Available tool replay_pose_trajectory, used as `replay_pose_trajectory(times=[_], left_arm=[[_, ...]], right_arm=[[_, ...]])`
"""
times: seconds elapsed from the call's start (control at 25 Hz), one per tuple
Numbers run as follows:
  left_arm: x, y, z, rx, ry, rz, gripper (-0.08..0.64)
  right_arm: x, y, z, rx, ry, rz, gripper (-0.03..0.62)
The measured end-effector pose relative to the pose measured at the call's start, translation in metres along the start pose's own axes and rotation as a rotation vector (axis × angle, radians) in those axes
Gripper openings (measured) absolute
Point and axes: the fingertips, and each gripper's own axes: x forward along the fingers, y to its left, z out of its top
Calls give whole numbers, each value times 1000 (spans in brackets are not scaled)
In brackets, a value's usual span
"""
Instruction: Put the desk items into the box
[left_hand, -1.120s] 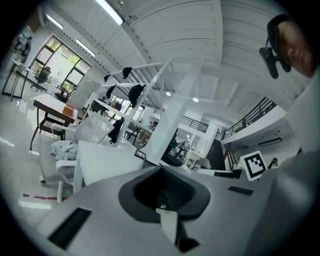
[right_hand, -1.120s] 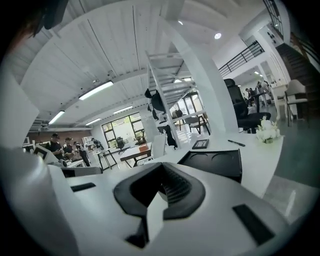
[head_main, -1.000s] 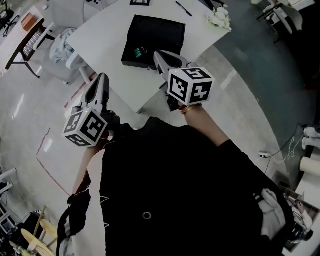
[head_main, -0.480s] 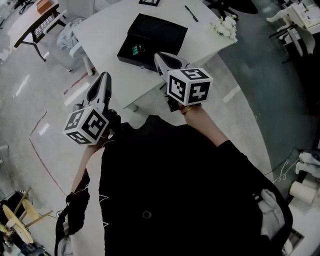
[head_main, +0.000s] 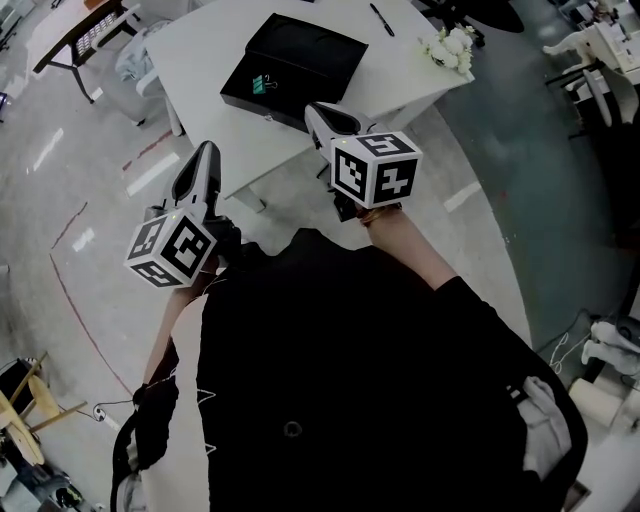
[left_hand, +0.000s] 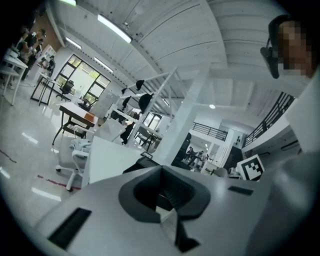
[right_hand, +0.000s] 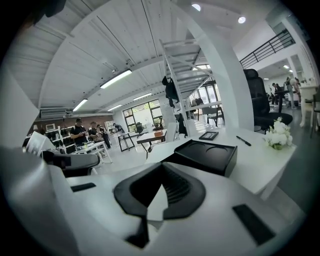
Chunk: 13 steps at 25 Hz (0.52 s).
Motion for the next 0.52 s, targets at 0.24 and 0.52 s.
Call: replay_pose_trajectory(times=[0.24, 0.52], left_arm=[[-10, -11, -17, -4, -2, 23, 9], [-17, -20, -22, 5, -18, 37, 9]], right_arm=[[-11, -1, -16, -10, 24, 29, 5], [-20, -4, -18, -27, 22, 47, 5]])
